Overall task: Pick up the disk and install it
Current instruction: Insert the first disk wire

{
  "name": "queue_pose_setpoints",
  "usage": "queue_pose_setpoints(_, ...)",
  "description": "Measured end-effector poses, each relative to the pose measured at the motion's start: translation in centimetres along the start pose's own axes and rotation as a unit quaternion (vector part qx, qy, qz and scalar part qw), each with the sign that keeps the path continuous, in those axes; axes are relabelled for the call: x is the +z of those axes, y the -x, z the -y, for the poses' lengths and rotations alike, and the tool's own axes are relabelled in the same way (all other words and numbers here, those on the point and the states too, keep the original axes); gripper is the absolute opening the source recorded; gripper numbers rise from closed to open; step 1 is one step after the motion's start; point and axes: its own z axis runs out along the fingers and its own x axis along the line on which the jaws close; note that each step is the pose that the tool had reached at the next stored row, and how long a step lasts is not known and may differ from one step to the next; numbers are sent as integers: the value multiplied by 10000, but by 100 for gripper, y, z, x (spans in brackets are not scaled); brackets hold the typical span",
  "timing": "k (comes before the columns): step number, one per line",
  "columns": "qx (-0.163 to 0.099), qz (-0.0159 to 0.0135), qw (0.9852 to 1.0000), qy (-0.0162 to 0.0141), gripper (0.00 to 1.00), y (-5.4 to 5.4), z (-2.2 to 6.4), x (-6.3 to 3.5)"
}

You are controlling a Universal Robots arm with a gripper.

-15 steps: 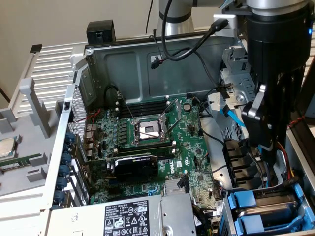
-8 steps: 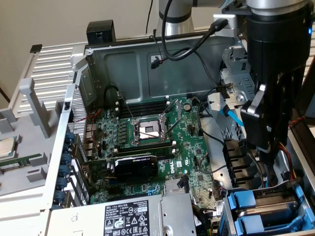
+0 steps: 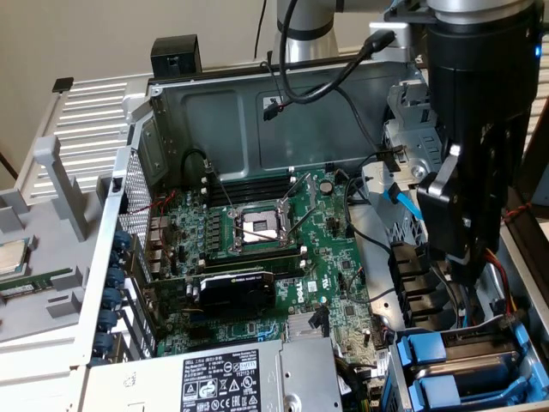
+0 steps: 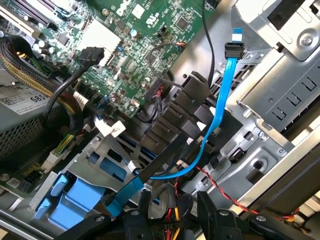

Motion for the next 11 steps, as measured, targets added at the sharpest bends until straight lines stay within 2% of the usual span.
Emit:
queue_pose_setpoints(4,2,7,10000,-6,49,-11,17,-78)
queue_pose_setpoints(11,9,30,10000,-24,49,-55,49,-285)
